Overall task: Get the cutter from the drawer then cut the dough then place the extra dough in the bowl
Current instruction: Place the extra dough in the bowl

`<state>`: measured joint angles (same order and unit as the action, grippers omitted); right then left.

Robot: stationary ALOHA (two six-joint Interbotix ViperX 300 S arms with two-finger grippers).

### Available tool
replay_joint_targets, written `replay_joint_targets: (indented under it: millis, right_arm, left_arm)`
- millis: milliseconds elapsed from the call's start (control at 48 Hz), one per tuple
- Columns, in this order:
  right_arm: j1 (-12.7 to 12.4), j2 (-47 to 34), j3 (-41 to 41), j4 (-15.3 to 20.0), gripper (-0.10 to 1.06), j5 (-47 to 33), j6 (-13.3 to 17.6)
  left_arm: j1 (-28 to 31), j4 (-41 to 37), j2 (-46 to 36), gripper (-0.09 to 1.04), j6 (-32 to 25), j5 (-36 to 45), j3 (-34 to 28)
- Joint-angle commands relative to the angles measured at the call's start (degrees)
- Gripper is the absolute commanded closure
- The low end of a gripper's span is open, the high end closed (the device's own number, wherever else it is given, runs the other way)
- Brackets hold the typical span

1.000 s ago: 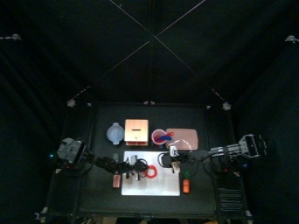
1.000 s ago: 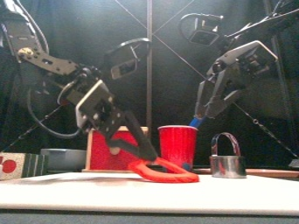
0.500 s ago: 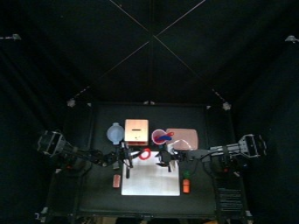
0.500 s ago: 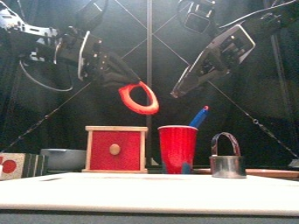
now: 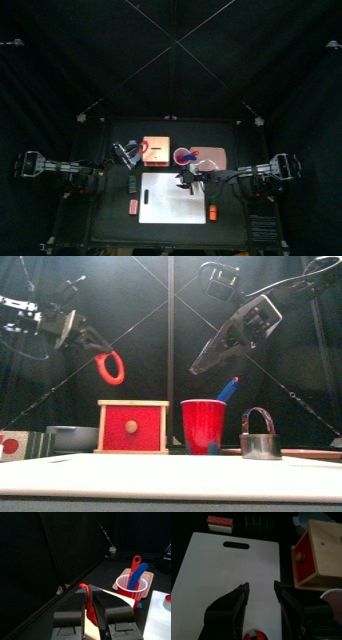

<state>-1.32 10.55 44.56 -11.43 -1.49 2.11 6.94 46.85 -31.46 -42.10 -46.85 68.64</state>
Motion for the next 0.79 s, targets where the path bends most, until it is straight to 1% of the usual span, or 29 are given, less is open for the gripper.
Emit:
replay_joint_targets:
  millis: [21, 146, 271, 354, 458, 562, 667, 792]
  right_arm:
    - [-0.35, 0.44, -0.53, 0.18, 0.16, -0.62, 0.00]
    - [-0.53, -0.09, -0.70, 0.18, 0.16, -1.14, -0.09]
    - [-0.70, -0.79, -1.14, 0.18, 0.16, -1.85, 0.00]
    - [-0.44, -1.23, -1.58, 0.26, 0.16, -2.46, 0.00]
    - [-0.35, -1.85, -2.11, 0.97, 0.16, -2.55, 0.00]
    - [-0.26, -2.11, -2.55, 2.11, 0.16, -2.55, 0.00]
    - [-0.26, -2.20, -2.55, 2.99, 0.16, -2.55, 0.00]
    - [-0.26, -2.20, -2.55, 3.87, 0.16, -2.55, 0.00]
  left_arm:
    - [0.62, 3.69, -3.69, 0.40, 0.79, -0.53, 3.60]
    - [1.14, 5.80, -4.92, 0.40, 1.58, 0.35, 6.15]
    - [2.29, 4.92, -2.55, 0.35, 1.32, 4.31, 6.42]
    - [4.13, 3.96, 0.00, 0.28, 1.76, 6.59, 5.89]
    - [7.12, 4.31, 3.34, 0.14, 1.93, 7.12, 5.36]
    - [8.96, 6.50, 4.57, 0.06, 2.02, 7.03, 4.83]
    - [9.49, 8.96, 4.57, 0.04, 1.93, 6.86, 4.66]
    - [9.49, 9.05, 4.57, 0.03, 1.93, 6.94, 4.75]
